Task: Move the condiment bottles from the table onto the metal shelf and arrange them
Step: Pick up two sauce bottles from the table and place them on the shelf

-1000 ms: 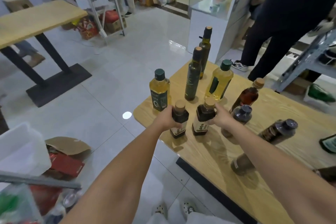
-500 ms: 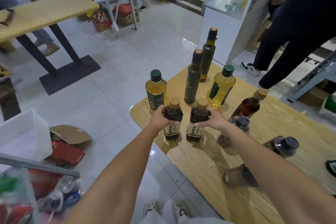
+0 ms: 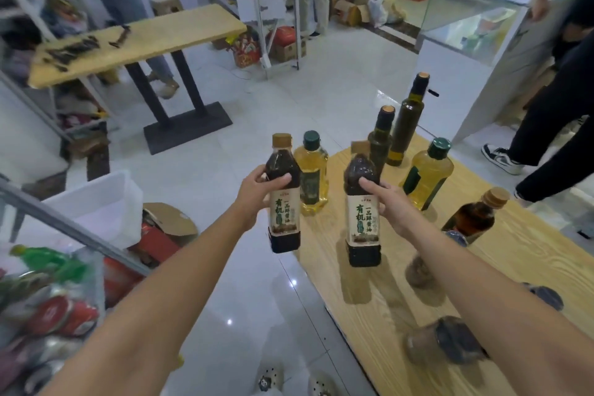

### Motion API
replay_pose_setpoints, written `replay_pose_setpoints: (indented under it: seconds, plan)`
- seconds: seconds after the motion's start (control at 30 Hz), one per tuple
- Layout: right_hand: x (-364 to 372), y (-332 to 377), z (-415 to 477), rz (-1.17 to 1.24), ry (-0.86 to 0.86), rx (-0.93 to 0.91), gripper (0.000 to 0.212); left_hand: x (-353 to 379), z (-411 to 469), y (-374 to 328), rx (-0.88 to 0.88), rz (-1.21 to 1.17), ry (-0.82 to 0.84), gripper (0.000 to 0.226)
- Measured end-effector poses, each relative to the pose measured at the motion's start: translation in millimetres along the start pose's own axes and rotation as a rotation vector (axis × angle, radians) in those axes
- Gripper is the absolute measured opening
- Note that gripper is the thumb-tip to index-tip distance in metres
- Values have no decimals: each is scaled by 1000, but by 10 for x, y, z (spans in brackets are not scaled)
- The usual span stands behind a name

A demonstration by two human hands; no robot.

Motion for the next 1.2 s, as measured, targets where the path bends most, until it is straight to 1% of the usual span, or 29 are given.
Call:
replay_pose_setpoints:
  seconds: [0.17, 0.27, 0.3, 0.43, 0.57, 0.63, 0.7, 0.77, 0.8, 0.83, 0.93, 0.97, 1.07, 1.13, 1.2]
  plan:
    - [720, 556, 100, -30, 198, -139, 32, -502, -471, -437, 130, -160, -163, 29]
    - [1283, 950, 78, 20, 324, -217, 25, -904, -845, -709, 226, -213, -260, 28]
    - [1490, 1088, 59, 31, 363, -241, 27, -1051, -980, -800, 259, -220, -290, 29]
    - [2389, 1665, -119, 70, 513, -341, 50, -1664, -1642, -1163, 370, -265, -417, 32]
    - [3283, 2195, -443, 159, 661, -424, 51, -2244, -2454, -1517, 483, -310, -540, 29]
    - [3694, 2443, -639, 186, 718, -481, 58, -2497, -2863, -1678, 540, -309, -598, 33]
    - [4086, 2679, -852, 220, 772, -513, 60, -2732, -3260, -1817, 603, -308, -658, 37]
    - [4463, 2901, -1073, 222, 831, -551, 73, -2924, -3640, -1920, 651, -312, -735, 44]
    - [4642, 3008, -1197, 226, 873, -568, 74, -2998, -3819, -1961, 665, -313, -771, 45]
    - [4803, 3114, -1349, 241, 927, -589, 67, -3057, -3990, -1999, 676, -309, -807, 43]
    - [5237, 3385, -1797, 277, 1074, -647, 34, -3167, -4475, -2060, 703, -294, -906, 31]
    - [5371, 3462, -1931, 289, 1113, -662, 30, -3205, -4628, -2060, 712, -275, -954, 31]
    - [5703, 3631, -2375, 345, 1245, -701, 31, -3295, -5085, -1968, 706, -210, -1162, 30]
    - [5887, 3672, -2673, 385, 1332, -705, 37, -3301, -5366, -1861, 702, -192, -1280, 26]
    - [6042, 3659, -2976, 413, 1423, -698, 43, -3271, -5631, -1734, 699, -183, -1391, 28]
Point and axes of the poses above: each hand's wrist, its own z-axis towards the middle knuckle, its own x-axis out of the palm, y = z × x, the point moved 4 cm from there along z, towards the middle knuckle, and after that the axes turned 11 degrees about -x, right-handed, at the moved point
